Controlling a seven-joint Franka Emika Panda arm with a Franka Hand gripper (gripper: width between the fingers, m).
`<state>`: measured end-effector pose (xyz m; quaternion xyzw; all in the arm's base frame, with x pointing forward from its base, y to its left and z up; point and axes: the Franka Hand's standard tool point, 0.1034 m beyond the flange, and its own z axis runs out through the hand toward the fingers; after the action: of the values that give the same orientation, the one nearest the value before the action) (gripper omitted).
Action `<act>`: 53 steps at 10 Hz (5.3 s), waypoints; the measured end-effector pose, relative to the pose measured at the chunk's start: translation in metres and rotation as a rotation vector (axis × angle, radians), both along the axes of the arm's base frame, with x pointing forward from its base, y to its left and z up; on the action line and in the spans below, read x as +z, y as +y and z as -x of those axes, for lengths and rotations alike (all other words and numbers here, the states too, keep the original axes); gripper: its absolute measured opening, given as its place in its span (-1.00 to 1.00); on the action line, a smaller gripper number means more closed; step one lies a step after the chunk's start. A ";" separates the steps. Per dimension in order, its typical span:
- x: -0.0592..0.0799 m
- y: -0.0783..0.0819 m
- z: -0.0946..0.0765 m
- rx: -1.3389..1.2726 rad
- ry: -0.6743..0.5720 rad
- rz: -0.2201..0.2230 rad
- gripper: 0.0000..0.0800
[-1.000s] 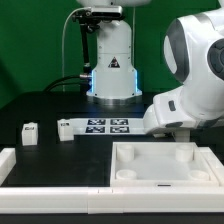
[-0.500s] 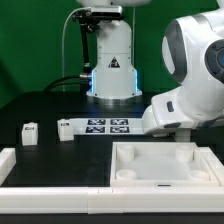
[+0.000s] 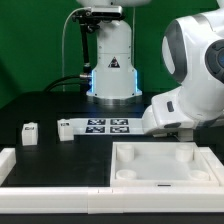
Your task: Assemble one leg
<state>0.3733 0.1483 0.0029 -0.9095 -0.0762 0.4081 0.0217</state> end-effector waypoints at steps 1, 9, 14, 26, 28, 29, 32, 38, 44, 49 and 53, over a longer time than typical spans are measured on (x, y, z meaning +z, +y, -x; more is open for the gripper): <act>0.000 0.000 0.000 0.000 0.000 0.000 -0.28; 0.067 0.001 -0.017 -0.005 -0.030 0.048 -0.27; 0.066 -0.003 -0.040 -0.044 -0.511 -0.020 -0.27; 0.097 -0.022 -0.157 0.030 -1.174 -0.173 -0.27; 0.097 -0.021 -0.175 0.039 -1.228 -0.185 -0.27; 0.097 -0.021 -0.174 0.040 -1.228 -0.185 -0.27; 0.096 -0.021 -0.174 0.046 -1.223 -0.186 -0.27; 0.083 -0.031 -0.241 0.085 -1.253 -0.199 -0.27; 0.081 -0.035 -0.243 0.090 -1.385 -0.197 -0.27; 0.072 -0.032 -0.241 0.087 -1.421 -0.201 -0.27; 0.058 -0.035 -0.238 0.079 -1.434 -0.199 -0.27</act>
Offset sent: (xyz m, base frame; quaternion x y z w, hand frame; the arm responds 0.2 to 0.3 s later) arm 0.0060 -0.0030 0.0597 -0.0142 -0.0464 -0.0076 0.9988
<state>0.6113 0.1138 0.0611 -0.9437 -0.1415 -0.2969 0.0341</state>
